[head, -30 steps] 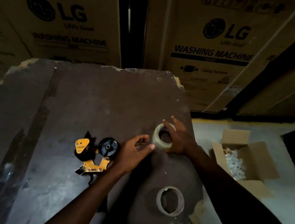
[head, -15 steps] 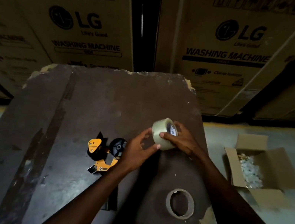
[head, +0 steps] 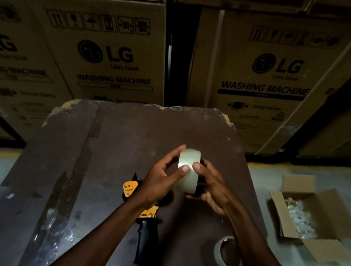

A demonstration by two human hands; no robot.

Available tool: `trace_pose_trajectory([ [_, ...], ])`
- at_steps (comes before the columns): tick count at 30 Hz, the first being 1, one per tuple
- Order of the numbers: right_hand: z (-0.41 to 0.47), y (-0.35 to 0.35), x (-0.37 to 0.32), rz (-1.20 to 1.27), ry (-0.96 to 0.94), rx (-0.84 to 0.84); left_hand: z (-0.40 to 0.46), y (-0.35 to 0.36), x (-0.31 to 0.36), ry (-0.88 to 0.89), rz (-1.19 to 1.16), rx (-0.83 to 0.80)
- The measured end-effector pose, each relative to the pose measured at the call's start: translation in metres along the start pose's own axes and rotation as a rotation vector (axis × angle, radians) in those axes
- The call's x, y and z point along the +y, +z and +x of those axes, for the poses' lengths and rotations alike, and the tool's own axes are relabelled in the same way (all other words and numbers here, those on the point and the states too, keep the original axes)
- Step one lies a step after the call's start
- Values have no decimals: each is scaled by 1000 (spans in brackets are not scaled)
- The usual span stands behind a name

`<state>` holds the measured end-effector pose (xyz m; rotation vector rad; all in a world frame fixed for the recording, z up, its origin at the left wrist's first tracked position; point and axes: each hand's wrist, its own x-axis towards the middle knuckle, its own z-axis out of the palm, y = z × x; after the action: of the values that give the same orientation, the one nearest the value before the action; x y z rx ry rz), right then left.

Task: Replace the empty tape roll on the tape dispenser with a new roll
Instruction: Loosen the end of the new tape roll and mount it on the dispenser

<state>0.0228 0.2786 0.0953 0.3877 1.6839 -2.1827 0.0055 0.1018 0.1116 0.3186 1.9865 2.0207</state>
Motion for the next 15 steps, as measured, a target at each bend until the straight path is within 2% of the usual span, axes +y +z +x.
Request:
trace_pose_trajectory([
  [7,-2,17,-18,-45,-61,-76,-2,-13,23,-76,-255,-26],
  [15,-10,40,-36,-70,-97,-69,-9,-24,41,-51,-238,-35],
])
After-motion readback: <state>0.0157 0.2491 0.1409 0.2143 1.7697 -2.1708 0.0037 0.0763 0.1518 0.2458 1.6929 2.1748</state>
